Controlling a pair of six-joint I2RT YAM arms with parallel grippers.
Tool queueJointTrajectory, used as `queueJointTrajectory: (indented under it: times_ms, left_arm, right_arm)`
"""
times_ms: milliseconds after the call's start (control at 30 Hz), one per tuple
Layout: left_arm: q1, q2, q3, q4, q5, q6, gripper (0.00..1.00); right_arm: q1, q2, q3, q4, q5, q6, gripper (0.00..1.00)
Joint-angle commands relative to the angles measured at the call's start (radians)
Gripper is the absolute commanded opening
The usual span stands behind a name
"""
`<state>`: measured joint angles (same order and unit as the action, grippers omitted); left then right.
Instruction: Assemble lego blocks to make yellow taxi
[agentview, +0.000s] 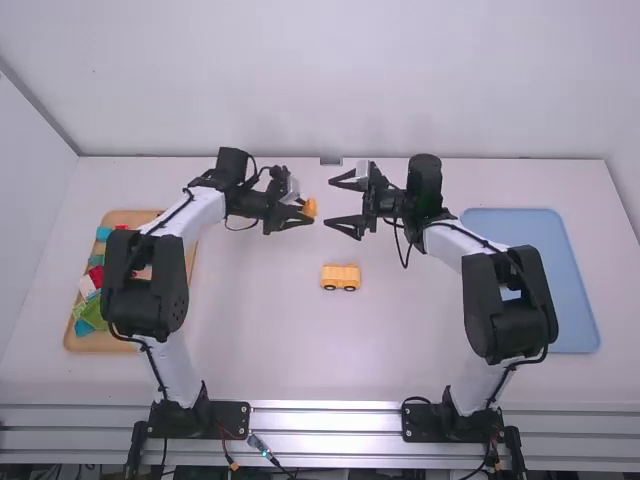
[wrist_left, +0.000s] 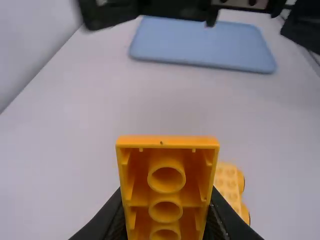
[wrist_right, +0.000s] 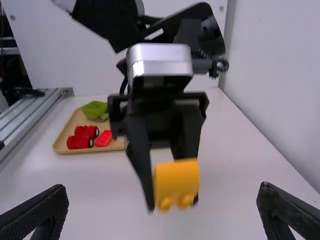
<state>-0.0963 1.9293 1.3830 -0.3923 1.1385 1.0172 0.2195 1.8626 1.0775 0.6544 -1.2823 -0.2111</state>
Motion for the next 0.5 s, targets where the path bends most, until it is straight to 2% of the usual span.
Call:
queueJointTrajectory:
  times_ms: [0, 67, 233, 400, 467]
  left_arm:
    - [-0.019, -0.035, 0.017, 0.036, 0.129, -0.029, 0.04]
    - [-0.023, -0.035, 0.016, 0.072, 0.229, -0.032, 0.04]
    - [-0.021, -0.035, 0.016, 0.153, 0.349, -0.032, 0.04]
    - [-0.034, -0.035, 0.016, 0.193, 0.39, -0.032, 0.03]
    - [-0.035, -0.035, 0.016, 0.197, 0.391, -0.033, 0.03]
  right_arm:
    - [-0.003, -0.002, 0.0, 0.034, -0.058, 0.141, 0.93]
    - [-0.003, -0.002, 0.0, 0.075, -0.084, 0.167, 0.86]
    - [-0.003, -0.002, 0.0, 0.106, -0.079, 0.188, 0.8]
    - [0.001, -0.002, 0.0, 0.132, -0.078, 0.188, 0.72]
    - [0.006, -0.002, 0.0, 0.132, -0.079, 0.188, 0.71]
